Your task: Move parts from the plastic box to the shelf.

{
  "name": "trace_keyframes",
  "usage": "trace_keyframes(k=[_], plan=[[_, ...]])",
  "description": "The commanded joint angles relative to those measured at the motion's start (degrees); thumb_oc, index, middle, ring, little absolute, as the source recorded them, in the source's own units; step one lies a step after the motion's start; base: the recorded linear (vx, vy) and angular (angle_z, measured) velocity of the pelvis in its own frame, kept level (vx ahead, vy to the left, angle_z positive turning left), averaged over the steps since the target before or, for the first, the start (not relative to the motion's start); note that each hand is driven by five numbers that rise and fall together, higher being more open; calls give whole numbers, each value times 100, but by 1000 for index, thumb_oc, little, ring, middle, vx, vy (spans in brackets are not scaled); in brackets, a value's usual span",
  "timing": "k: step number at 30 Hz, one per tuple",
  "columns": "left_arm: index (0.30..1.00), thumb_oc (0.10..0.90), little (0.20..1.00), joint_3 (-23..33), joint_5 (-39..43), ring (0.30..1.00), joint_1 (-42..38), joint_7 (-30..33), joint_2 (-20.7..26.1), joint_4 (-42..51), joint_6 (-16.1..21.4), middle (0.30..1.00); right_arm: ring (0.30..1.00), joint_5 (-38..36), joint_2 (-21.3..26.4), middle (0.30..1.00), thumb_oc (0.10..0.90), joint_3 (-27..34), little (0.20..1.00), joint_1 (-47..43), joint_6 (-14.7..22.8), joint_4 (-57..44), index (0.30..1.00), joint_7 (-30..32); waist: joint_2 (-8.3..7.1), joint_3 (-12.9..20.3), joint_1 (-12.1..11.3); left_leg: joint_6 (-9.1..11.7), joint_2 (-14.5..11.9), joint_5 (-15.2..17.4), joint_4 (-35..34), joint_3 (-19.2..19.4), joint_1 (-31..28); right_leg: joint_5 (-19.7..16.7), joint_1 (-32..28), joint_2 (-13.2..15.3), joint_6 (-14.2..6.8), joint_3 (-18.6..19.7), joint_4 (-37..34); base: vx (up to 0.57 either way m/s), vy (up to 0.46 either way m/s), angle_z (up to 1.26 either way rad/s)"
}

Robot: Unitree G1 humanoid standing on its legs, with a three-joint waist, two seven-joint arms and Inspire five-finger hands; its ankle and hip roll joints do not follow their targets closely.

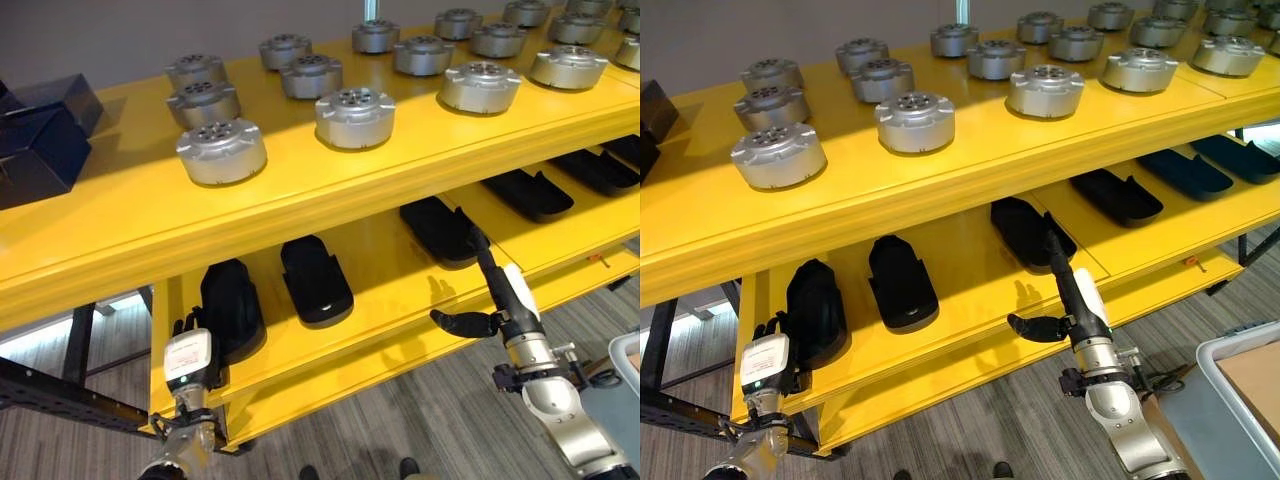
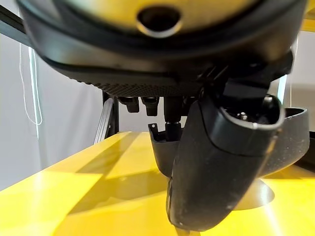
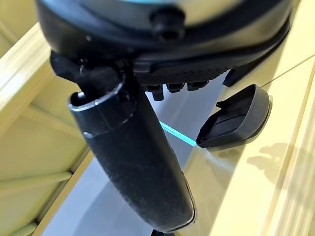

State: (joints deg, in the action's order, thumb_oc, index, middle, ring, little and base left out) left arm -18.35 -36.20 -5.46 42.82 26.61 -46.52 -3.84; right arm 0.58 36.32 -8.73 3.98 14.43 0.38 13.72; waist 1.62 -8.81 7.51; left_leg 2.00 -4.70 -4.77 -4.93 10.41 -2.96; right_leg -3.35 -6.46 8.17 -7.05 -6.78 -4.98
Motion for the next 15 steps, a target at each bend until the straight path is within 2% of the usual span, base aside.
trace_keyframes(k=[1,12,15], plan=[[1000,900,1000,652,362,1000,-112,-154,643,-889,-915,1000,1000,31,-62,1000,900,302,1000,-832,447,-584,1000,243,-294,-47,-273,13,-253,690,479,120,-199,619,267,322,-136,-14,873,7,-15,5],[1000,900,1000,712,266,1000,-141,-169,767,-917,-1227,1000,1000,1,-34,1000,900,290,1000,-862,392,-610,1000,232,-286,-40,-291,17,-255,684,487,103,-181,626,274,324,-127,-24,888,1,-2,1],[1000,900,1000,670,188,1000,-84,-100,775,-1083,-1631,1000,1000,-54,-16,1000,900,278,1000,-920,402,-581,1000,190,-281,-37,-294,21,-256,687,483,109,-186,630,281,333,-135,-22,889,0,0,0]])
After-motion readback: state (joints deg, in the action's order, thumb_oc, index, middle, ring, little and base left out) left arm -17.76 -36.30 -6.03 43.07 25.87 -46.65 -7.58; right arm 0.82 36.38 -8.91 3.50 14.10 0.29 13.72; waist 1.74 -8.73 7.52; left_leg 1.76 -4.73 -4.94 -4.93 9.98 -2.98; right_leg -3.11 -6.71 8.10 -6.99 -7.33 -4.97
